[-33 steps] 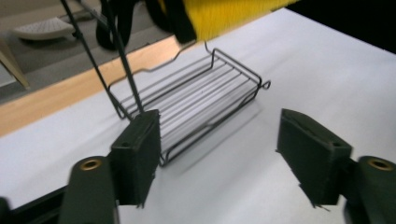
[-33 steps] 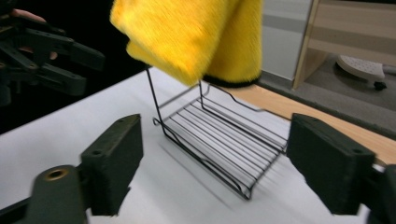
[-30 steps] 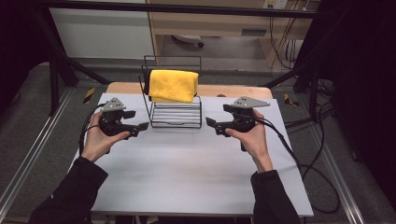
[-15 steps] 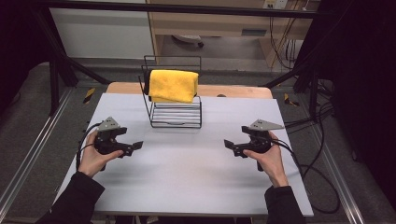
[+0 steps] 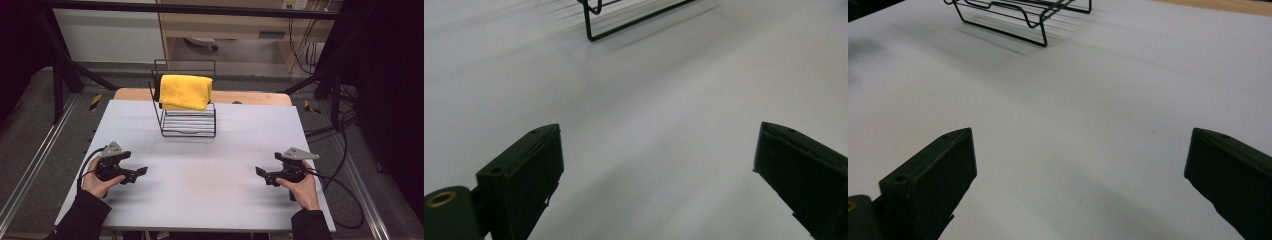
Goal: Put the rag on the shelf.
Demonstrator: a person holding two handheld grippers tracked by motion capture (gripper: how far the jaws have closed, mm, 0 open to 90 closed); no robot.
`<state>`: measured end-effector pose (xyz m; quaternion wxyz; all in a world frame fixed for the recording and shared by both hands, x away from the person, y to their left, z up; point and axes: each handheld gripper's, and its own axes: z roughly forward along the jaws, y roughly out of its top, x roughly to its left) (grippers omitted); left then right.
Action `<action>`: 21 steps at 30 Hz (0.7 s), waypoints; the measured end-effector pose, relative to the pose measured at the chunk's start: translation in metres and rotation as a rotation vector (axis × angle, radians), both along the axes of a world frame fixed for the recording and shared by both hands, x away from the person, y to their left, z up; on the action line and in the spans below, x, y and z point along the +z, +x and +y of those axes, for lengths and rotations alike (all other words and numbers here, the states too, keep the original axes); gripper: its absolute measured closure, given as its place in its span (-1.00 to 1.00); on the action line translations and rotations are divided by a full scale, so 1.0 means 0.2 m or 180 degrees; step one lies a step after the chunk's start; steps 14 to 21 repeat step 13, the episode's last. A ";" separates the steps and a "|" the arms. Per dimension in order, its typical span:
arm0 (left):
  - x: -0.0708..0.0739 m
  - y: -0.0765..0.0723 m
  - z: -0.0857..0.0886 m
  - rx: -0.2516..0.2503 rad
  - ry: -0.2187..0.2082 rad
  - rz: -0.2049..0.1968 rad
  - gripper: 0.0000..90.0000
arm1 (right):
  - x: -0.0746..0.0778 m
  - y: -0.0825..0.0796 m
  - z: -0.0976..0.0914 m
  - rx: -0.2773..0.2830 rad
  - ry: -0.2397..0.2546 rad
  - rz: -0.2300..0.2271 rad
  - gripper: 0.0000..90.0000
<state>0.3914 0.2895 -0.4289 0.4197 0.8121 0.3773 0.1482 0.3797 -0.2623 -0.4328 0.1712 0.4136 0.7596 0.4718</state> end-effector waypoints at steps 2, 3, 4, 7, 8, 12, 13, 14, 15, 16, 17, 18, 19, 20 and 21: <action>-0.01 0.00 0.01 0.0013 -0.0005 0.0005 -0.88 | -0.02 -0.02 -0.02 -0.0025 0.0003 0.0021 -0.99; -0.01 -0.01 0.01 0.0009 0.0002 0.0005 -0.88 | -0.03 -0.02 -0.03 -0.0022 -0.0011 0.0034 -0.99; -0.01 -0.01 0.01 0.0002 0.0004 0.0002 -0.89 | -0.04 -0.03 -0.03 -0.0011 -0.0041 0.0068 -0.99; -0.03 -0.03 0.01 -0.0015 0.0040 0.0000 -0.89 | -0.05 -0.05 -0.05 -0.0017 -0.0069 0.0086 -0.99; -0.03 -0.03 0.02 -0.0020 0.0048 0.0004 -0.89 | -0.05 -0.06 -0.06 -0.0010 -0.0078 0.0090 -0.99; -0.05 -0.04 0.03 -0.0001 0.0060 0.0011 -0.89 | -0.06 -0.07 -0.07 0.0008 -0.0125 0.0092 -0.99; -0.05 -0.04 0.03 -0.0001 0.0064 0.0006 -0.89 | -0.07 -0.07 -0.06 0.0016 -0.0134 0.0097 -0.99; -0.05 -0.04 0.03 -0.0001 0.0064 0.0006 -0.89 | -0.07 -0.07 -0.06 0.0016 -0.0134 0.0097 -0.99; -0.05 -0.04 0.03 -0.0001 0.0064 0.0006 -0.89 | -0.07 -0.07 -0.06 0.0016 -0.0134 0.0097 -0.99; -0.05 -0.04 0.03 -0.0001 0.0064 0.0006 -0.89 | -0.07 -0.07 -0.06 0.0016 -0.0134 0.0097 -0.99; -0.05 -0.04 0.03 -0.0001 0.0064 0.0006 -0.89 | -0.07 -0.07 -0.06 0.0016 -0.0134 0.0097 -0.99; -0.05 -0.04 0.03 -0.0001 0.0064 0.0006 -0.89 | -0.07 -0.07 -0.06 0.0016 -0.0134 0.0097 -0.99; -0.05 -0.04 0.03 -0.0001 0.0064 0.0006 -0.89 | -0.07 -0.07 -0.06 0.0016 -0.0134 0.0097 -0.99; -0.05 -0.04 0.03 -0.0001 0.0064 0.0006 -0.89 | -0.07 -0.07 -0.06 0.0016 -0.0134 0.0097 -0.99; -0.05 -0.04 0.03 -0.0001 0.0064 0.0006 -0.89 | -0.07 -0.07 -0.06 0.0016 -0.0134 0.0097 -0.99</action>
